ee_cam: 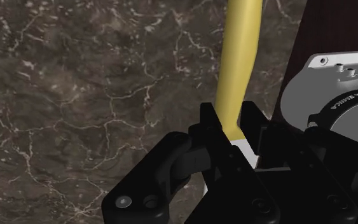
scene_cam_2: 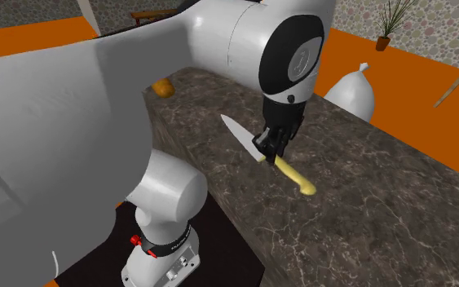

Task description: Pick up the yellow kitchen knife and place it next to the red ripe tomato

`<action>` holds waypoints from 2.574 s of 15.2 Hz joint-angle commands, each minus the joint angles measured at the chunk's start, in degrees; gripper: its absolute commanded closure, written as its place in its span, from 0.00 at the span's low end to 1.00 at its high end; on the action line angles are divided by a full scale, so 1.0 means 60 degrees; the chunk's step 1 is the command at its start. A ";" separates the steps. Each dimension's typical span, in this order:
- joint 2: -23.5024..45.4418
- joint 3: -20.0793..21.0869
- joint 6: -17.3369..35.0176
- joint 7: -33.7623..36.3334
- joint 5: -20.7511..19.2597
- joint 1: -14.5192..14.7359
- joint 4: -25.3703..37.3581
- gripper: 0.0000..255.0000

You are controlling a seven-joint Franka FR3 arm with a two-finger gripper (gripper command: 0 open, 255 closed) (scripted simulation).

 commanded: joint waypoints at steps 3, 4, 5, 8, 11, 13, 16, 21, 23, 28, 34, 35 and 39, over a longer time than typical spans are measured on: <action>0.0082 0.0269 -0.0400 -0.0023 0.0267 0.0127 0.0486 1.00; 0.0108 0.0334 -0.0500 -0.0030 0.0331 0.0157 0.0613 1.00; 0.0136 0.0397 -0.0599 -0.0037 0.0393 0.0186 0.0740 1.00; 0.0665 0.0845 -0.0153 0.0683 0.0895 0.0698 0.0704 1.00; 0.1313 0.1251 0.0328 0.1359 0.1370 0.1231 0.0778 1.00; 0.1804 0.1494 0.0656 0.1780 0.1669 0.1589 0.0890 1.00; 0.2618 0.1824 0.1146 0.2352 0.2099 0.2109 0.1151 1.00; 0.4117 0.2264 0.1890 0.3159 0.2751 0.2922 0.1826 1.00; 0.4751 0.2414 0.2145 0.3424 0.2999 0.3211 0.2177 1.00; 0.6382 0.2726 0.2641 0.3960 0.3588 0.3844 0.3248 1.00; 0.8374 0.3007 0.2924 0.4413 0.4241 0.4438 0.4885 1.00; 0.8708 0.3047 0.2936 0.4473 0.4344 0.4518 0.5195 1.00; 1.0058 0.3200 0.2882 0.4680 0.4743 0.4782 0.6550 1.00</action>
